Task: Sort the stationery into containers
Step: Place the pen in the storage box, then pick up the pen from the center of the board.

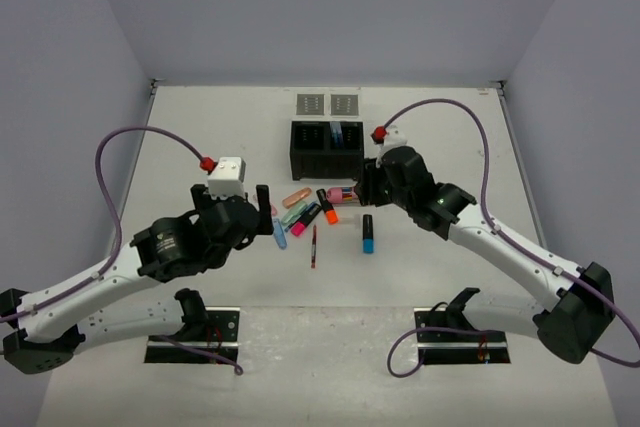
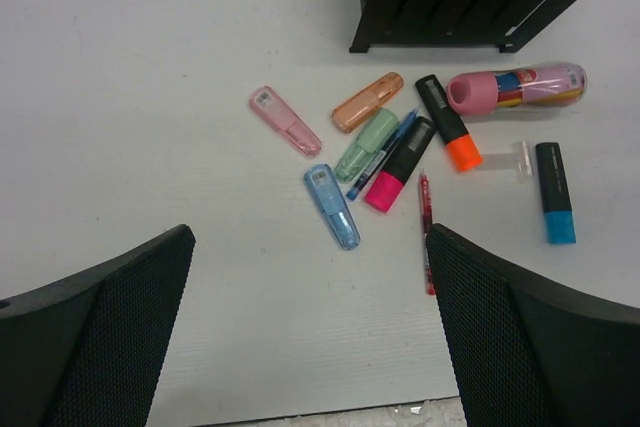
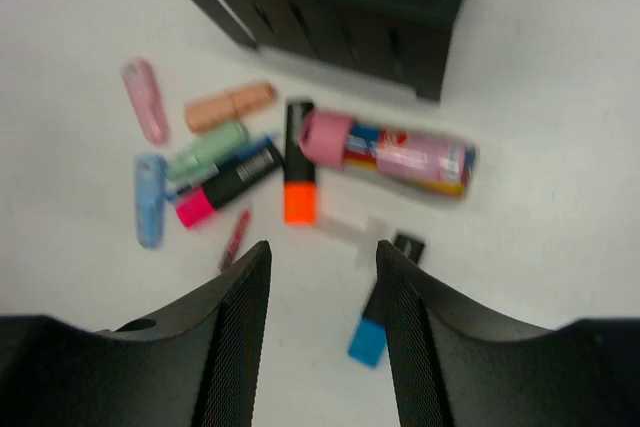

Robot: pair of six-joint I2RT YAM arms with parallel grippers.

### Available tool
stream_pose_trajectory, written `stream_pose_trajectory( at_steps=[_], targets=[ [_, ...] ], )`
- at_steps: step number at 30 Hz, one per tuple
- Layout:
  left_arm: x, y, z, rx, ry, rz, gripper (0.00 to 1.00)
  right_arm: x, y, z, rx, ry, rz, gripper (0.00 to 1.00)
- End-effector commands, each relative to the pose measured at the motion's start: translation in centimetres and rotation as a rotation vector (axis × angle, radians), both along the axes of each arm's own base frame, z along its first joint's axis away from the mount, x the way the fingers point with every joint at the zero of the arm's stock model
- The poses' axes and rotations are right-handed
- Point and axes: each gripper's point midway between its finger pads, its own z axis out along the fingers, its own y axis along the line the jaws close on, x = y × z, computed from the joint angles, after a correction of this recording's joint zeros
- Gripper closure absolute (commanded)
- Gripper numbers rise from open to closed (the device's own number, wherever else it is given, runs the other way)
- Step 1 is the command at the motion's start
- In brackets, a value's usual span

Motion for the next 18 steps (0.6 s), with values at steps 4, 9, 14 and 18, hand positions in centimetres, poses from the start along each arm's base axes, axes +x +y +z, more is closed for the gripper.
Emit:
stream_pose_trajectory(
  at_steps=[4, 9, 14, 18],
  targets=[
    [1.6, -4.2, -4.3, 0.010, 0.091, -0.040, 0.00, -4.6, -3.3, -4.7, -0.039, 0.154, -0.050, 0.51],
    [4.2, -7.5, -8.9, 0.062, 0.223, -0.139, 0.19, -5.1, -4.1, -4.7, -0.039, 0.145, -0.067, 0.53],
    [6.4, -9.7, -10.9, 0.117, 0.265, -0.197, 0.52, -5.8, -4.0, -4.4, -0.003, 0.126, -0.037, 0.55],
    [8.1, -10.5, -12.6, 0.177, 0.311, -0.229, 0.71, -6.1, -3.7, -4.7, 0.014, 0.121, -0.010, 0.56]
  ],
)
